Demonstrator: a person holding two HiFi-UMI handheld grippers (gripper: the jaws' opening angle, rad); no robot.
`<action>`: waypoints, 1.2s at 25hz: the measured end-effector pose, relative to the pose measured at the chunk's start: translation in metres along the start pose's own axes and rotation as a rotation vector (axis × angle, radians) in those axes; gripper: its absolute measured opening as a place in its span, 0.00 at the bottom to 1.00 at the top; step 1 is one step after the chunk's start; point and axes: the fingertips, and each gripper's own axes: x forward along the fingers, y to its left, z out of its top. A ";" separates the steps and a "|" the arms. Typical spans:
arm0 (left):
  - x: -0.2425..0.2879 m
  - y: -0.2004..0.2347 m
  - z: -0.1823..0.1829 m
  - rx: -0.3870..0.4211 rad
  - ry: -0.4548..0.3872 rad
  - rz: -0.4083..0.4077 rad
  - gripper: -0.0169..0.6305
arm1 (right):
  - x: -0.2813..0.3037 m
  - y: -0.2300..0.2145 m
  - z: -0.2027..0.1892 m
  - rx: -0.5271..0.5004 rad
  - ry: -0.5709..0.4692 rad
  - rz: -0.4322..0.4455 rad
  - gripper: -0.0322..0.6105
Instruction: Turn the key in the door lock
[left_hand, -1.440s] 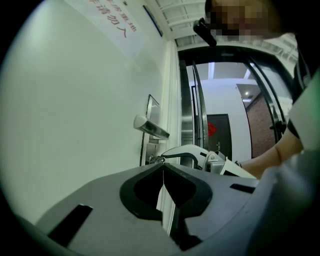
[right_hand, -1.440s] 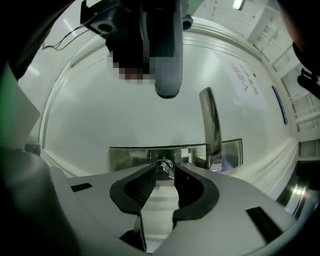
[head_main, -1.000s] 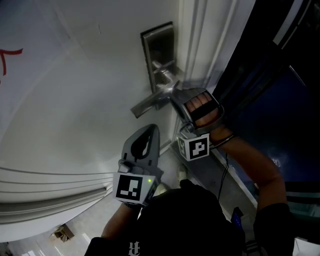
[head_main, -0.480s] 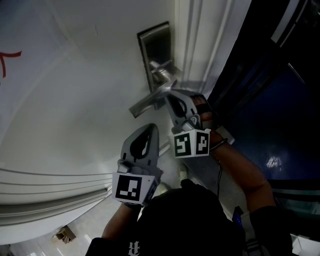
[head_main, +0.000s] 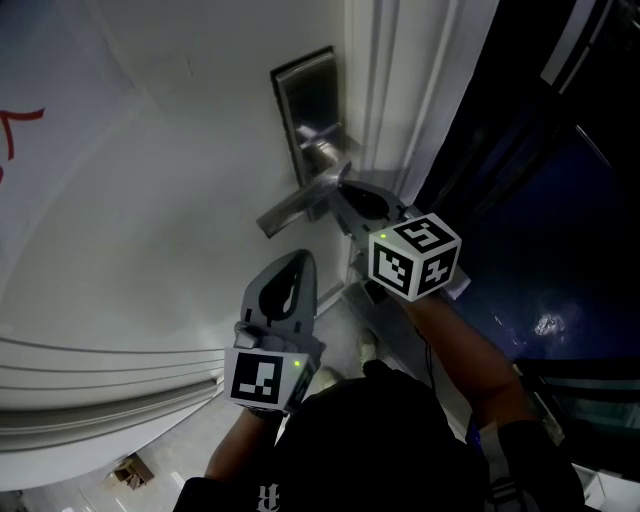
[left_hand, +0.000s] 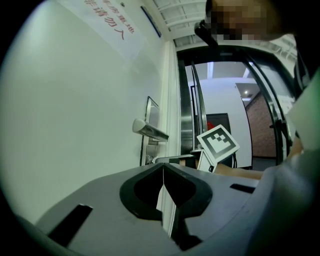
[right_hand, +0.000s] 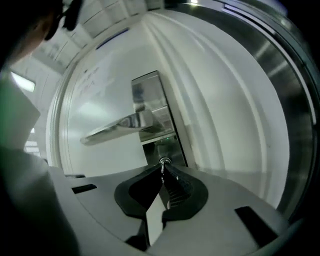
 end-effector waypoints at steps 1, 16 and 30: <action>0.000 0.000 0.000 0.000 0.001 0.000 0.04 | 0.000 -0.001 -0.001 0.109 -0.001 0.028 0.08; 0.004 0.000 -0.002 0.003 0.005 0.002 0.04 | 0.001 -0.008 -0.008 1.011 -0.039 0.280 0.09; 0.010 -0.003 -0.003 0.006 0.013 0.007 0.04 | 0.002 -0.006 -0.008 1.276 -0.085 0.458 0.09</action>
